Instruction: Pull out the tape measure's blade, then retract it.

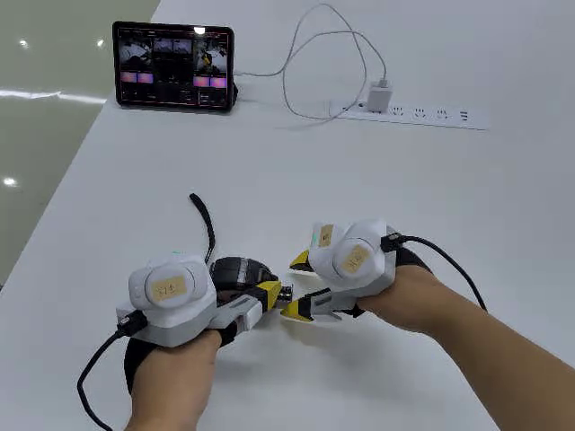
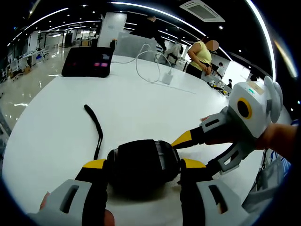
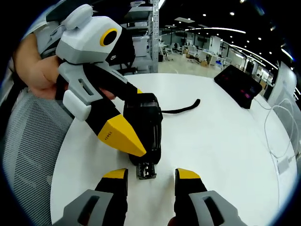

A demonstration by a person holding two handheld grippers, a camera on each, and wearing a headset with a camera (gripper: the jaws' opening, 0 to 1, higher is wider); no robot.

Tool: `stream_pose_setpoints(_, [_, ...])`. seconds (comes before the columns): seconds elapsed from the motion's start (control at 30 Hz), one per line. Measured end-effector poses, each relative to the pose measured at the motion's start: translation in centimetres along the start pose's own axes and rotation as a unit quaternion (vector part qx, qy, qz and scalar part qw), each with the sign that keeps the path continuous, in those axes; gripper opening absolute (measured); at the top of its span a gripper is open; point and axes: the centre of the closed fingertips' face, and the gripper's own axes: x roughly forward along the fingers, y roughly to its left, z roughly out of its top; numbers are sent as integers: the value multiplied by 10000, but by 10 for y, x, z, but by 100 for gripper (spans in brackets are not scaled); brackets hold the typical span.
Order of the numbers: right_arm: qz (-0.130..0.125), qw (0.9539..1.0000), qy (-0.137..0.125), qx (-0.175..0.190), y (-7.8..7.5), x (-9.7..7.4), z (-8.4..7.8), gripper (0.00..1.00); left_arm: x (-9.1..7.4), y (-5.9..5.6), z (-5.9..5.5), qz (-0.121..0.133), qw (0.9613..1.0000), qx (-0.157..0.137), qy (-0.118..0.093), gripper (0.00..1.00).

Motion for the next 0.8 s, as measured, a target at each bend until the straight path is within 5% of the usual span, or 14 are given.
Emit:
stream_pose_setpoints(0.47, [-34,10000,-21,85,3,-5,-1,37,-1,-1,2,-86,9999,61,-18,60])
stream_pose_setpoints(0.8, [-221,9994,-23,277,-1,-26,-10,42,-8,-4,3,-350,9987,367,7,62])
